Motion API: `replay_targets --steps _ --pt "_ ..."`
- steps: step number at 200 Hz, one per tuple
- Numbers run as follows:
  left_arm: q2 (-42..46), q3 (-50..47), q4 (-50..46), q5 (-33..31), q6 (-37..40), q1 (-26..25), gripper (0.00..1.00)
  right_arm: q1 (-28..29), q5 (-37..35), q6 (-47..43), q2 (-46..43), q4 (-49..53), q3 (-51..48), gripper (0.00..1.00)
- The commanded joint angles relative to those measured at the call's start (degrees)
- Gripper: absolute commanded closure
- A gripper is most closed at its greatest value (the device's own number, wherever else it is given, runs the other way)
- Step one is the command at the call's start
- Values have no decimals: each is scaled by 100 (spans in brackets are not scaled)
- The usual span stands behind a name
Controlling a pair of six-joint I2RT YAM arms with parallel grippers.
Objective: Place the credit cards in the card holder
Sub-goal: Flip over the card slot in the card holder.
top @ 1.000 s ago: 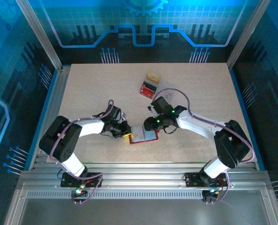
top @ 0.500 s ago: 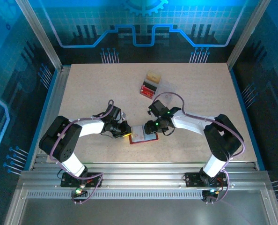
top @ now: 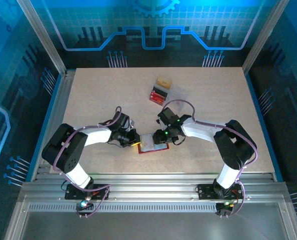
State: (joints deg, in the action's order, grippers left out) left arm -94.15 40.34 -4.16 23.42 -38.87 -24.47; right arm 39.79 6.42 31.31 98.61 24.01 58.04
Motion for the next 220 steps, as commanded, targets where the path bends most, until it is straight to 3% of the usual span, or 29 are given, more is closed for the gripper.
replay_targets --steps 1,37,85,143,220 --pt "-165 -193 -234 -83 19 -18 89 111 -92 29 -67 169 176 51" --pt "-164 -193 -226 -83 11 -22 89 243 -148 24 -135 250 282 55" --pt "-137 -206 -221 -66 11 -18 89 266 783 186 16 -536 278 56" --pt "-70 -242 -122 90 -89 -12 88 310 1572 399 616 -1432 284 48" --pt "129 -517 462 689 -671 152 74 274 2116 718 778 -2340 -124 33"
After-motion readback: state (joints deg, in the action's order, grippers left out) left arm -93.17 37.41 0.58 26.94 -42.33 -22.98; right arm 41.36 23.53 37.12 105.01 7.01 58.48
